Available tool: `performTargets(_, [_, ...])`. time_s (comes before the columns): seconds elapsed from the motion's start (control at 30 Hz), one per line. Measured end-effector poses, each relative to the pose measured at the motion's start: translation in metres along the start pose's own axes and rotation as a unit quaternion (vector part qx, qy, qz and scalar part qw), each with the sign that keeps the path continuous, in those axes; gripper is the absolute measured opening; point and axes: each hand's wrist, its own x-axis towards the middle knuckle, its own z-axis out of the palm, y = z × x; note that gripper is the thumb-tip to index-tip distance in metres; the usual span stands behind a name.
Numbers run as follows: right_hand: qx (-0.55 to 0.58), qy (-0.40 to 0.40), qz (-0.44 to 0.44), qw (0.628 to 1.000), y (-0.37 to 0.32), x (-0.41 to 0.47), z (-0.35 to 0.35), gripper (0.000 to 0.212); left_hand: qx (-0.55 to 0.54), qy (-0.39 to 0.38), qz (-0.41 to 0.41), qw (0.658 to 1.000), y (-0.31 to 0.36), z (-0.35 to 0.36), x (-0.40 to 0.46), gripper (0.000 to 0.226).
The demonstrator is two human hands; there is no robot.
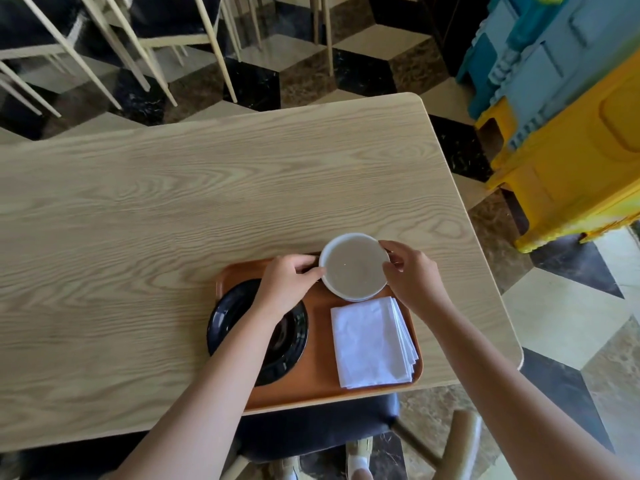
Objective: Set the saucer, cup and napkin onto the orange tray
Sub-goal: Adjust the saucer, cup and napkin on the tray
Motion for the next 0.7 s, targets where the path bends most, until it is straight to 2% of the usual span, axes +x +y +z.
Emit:
performTargets(0.33, [0.019, -0.012, -0.021, 1.000, -0.004, -0.004, 0.010, 0.041, -0.017, 0.010, 0.020, 1.000, -0.010, -0.009, -0.011, 0.017])
performTargets(0.43, [0.017, -0.014, -0.016, 1.000, -0.003, -0.005, 0.010, 0.040, 0.003, 0.014, 0.019, 1.000, -0.009, -0.007, -0.012, 0.025])
performTargets(0.5, [0.022, -0.010, -0.006, 1.000, -0.003, -0.011, 0.009, 0.038, 0.021, 0.055, 0.021, 0.998, -0.008, -0.004, -0.017, 0.035])
performTargets(0.57, [0.017, 0.015, -0.031, 0.999, 0.000, -0.025, 0.006, 0.037, 0.011, 0.149, 0.082, 0.985, -0.006, -0.001, -0.031, 0.038])
performTargets(0.63, [-0.044, 0.064, -0.120, 0.990, 0.011, -0.046, 0.003, 0.034, 0.028, 0.227, 0.200, 0.953, -0.010, 0.004, -0.052, 0.030])
performTargets(0.7, [-0.128, 0.086, -0.216, 0.964, 0.030, -0.069, 0.002, 0.032, 0.079, 0.218, 0.299, 0.926, -0.021, 0.018, -0.074, 0.025])
